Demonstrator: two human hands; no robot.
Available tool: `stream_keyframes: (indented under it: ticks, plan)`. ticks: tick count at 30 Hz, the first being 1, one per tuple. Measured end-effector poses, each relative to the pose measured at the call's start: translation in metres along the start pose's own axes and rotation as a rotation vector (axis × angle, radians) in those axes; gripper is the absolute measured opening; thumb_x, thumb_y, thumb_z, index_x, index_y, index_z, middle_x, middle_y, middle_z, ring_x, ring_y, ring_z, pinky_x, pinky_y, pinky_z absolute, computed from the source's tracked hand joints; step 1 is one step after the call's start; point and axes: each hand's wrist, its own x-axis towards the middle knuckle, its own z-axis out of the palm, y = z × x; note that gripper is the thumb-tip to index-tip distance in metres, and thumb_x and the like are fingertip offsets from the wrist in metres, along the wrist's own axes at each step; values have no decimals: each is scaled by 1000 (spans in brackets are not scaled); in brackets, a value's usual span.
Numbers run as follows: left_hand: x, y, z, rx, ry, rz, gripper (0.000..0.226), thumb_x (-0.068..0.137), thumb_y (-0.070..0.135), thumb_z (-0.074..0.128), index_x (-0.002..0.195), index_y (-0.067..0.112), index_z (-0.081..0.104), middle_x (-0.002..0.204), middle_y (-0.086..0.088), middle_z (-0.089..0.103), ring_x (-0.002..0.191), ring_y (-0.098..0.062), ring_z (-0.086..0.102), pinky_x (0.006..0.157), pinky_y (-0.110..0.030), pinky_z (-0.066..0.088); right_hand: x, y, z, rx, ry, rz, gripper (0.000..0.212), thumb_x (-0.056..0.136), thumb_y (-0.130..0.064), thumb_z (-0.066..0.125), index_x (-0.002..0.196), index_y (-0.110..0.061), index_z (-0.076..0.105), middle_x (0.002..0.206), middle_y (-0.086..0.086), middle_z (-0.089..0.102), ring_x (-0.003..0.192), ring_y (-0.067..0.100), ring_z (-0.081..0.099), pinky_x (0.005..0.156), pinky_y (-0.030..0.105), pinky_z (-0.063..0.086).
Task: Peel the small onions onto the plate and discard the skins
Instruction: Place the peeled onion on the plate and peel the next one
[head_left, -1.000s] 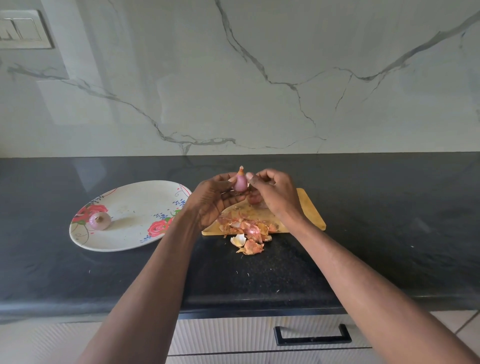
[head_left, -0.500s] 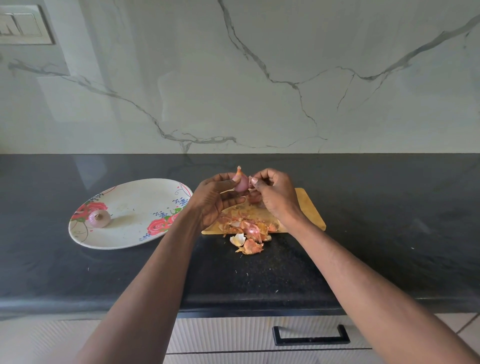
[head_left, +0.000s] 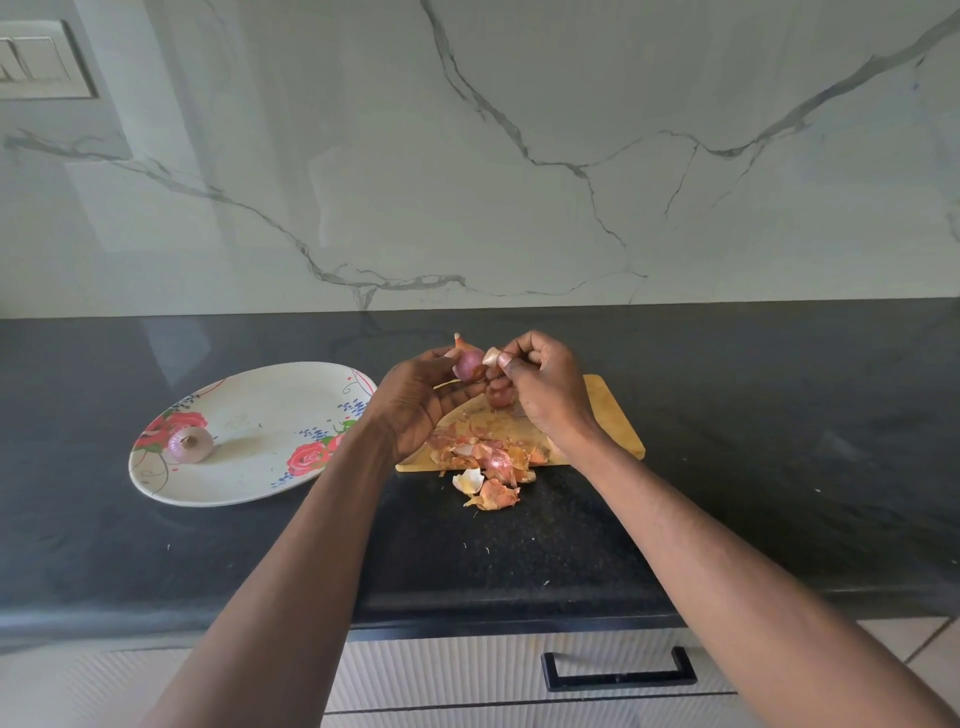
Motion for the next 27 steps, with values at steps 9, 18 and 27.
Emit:
stream_keyframes:
  ticks: [9, 18, 27]
  plan:
    - [1, 1, 0, -48, 29, 4, 18, 101, 1, 51, 115, 2, 63, 112, -21, 65, 102, -34, 67, 83, -35, 62, 1, -1, -4, -13, 54, -6, 9, 97, -5, 61, 90, -8, 57, 74, 5, 65, 53, 0, 62, 52, 20, 51]
    - [0, 2, -2, -44, -12, 5, 23, 101, -1, 43, 115, -1, 62, 114, -23, 62, 92, -30, 65, 78, -34, 61, -2, 2, -4, -270, 3, -103, 13, 90, -13, 69, 83, -11, 79, 78, -4, 75, 67, 3, 66, 55, 7, 44]
    - [0, 1, -3, 55, 26, -20, 19, 99, 10, 56, 110, -1, 67, 99, -17, 65, 77, -23, 63, 66, -28, 57, -2, 6, 0, -277, -112, -340, 26, 86, -7, 75, 109, -18, 77, 106, -7, 65, 90, 0, 59, 72, 8, 48]
